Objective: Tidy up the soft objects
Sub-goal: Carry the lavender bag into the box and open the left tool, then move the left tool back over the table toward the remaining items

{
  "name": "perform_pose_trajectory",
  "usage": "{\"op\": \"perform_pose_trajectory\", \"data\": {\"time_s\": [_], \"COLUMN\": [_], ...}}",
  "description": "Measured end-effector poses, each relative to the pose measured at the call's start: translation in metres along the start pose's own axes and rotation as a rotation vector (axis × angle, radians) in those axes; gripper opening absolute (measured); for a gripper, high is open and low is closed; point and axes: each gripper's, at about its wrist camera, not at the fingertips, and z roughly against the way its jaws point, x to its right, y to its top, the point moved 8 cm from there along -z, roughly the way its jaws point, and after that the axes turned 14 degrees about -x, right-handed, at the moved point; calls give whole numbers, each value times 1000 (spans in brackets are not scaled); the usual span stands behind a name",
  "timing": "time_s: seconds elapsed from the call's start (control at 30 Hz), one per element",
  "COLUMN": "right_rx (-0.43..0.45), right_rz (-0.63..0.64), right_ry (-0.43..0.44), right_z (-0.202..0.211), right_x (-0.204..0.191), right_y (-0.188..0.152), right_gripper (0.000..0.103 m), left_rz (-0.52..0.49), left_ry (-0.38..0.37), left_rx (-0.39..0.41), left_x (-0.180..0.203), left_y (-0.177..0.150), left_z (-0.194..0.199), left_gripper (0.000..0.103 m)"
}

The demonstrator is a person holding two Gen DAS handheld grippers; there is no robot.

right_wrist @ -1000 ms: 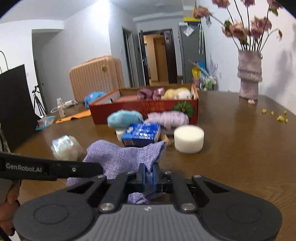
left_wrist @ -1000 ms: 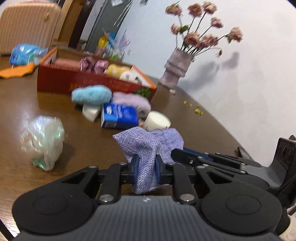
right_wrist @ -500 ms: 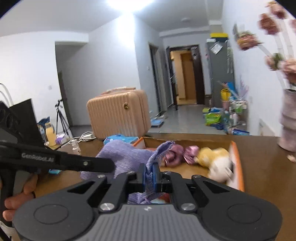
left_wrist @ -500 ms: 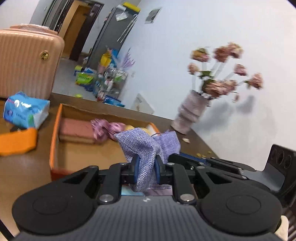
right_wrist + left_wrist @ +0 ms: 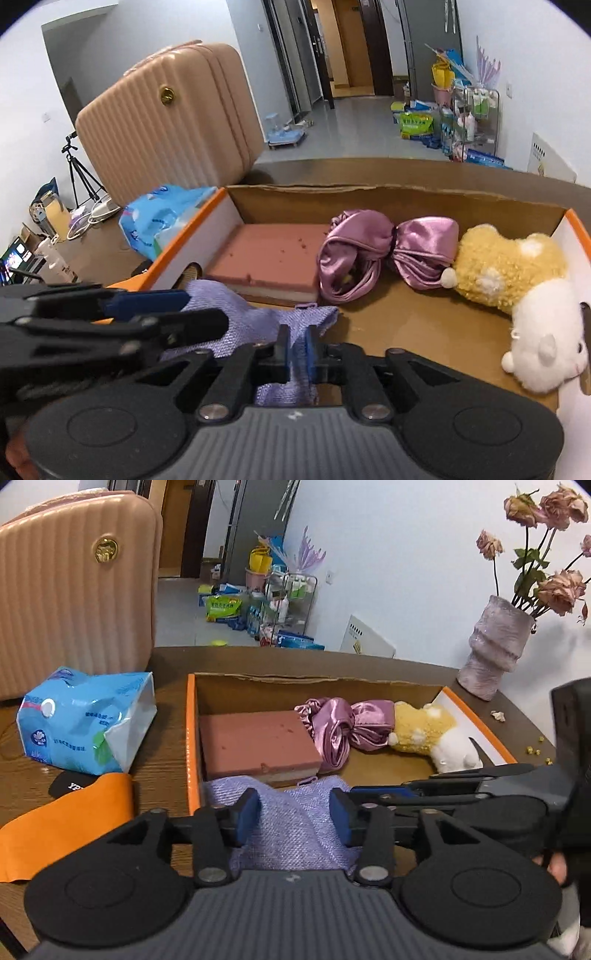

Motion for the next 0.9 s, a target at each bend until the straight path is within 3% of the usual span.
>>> {"op": "perform_pose_trajectory", "data": {"time_s": [0.07, 0.2, 0.4, 0.63, 0.9], "right_rx": [8, 51, 138, 244, 341], "right_rz": [-2, 26, 81, 135, 83], "right_ry": [31, -9, -82, -225, -248], "right_z": [6, 35, 113, 222, 292], "right_x": [-1, 0, -1, 18, 31], "right_y": [1, 7, 2, -48, -107], "right_gripper": [17, 19, 19, 30, 44], "left_rz": [-1, -21, -60, -100, -99], "left_ry": [4, 14, 41, 108, 111], "left_rx": [17, 58, 148, 255, 311], "left_x": [-2, 2, 18, 32, 61], "left_y": [0, 5, 2, -31, -76], "left_z": [8, 33, 100, 190, 239], "left_gripper": [47, 47, 50, 65, 73]}}
